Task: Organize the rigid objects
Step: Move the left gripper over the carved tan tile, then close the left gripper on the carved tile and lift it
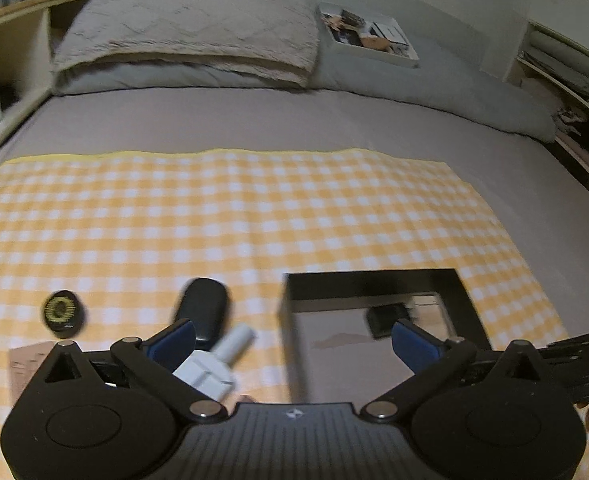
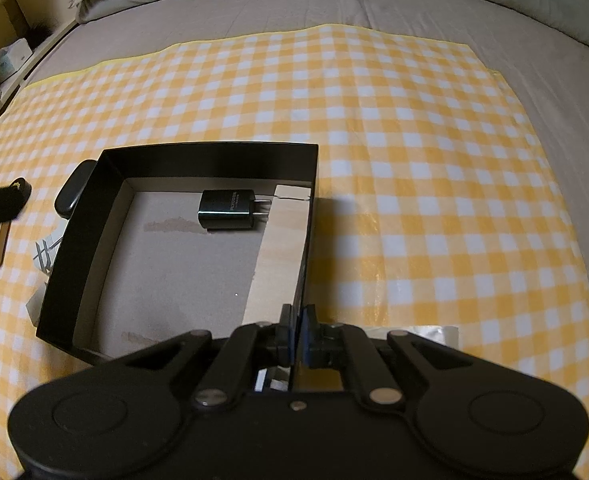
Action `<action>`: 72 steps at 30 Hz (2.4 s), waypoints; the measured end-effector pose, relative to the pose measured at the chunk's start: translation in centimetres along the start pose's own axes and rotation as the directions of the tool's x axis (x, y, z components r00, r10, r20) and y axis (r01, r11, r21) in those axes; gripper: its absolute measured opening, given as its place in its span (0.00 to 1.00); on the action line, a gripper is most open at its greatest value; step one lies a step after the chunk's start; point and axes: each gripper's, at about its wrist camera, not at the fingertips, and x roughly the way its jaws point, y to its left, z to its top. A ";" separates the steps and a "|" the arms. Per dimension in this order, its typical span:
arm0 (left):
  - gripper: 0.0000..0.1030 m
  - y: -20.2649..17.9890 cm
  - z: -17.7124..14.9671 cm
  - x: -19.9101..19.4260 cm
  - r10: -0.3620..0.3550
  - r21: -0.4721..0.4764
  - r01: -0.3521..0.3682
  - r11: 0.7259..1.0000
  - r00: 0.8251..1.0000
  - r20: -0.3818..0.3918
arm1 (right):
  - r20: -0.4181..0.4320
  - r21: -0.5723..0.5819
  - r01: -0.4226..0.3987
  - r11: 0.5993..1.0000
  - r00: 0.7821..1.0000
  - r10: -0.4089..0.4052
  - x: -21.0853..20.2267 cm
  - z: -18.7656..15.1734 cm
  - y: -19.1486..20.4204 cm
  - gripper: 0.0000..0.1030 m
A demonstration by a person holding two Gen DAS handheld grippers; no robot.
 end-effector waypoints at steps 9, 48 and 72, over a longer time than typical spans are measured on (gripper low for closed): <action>1.00 6.7 -0.5 -1.9 0.103 -0.047 -0.102 0.994 0.995 0.016 | 0.000 -0.001 0.006 1.000 1.000 -0.006 -0.1 0.0 0.1 0.04; 0.64 20.5 -3.8 3.6 0.271 -0.210 -0.328 0.921 0.927 -0.259 | -0.021 -0.004 0.015 1.000 1.000 -0.016 1.8 0.4 0.0 0.05; 0.64 13.0 -1.3 -0.8 0.025 -0.388 -0.046 0.920 0.998 -0.059 | -0.023 0.010 0.008 1.000 1.000 -0.007 2.5 0.8 0.3 0.05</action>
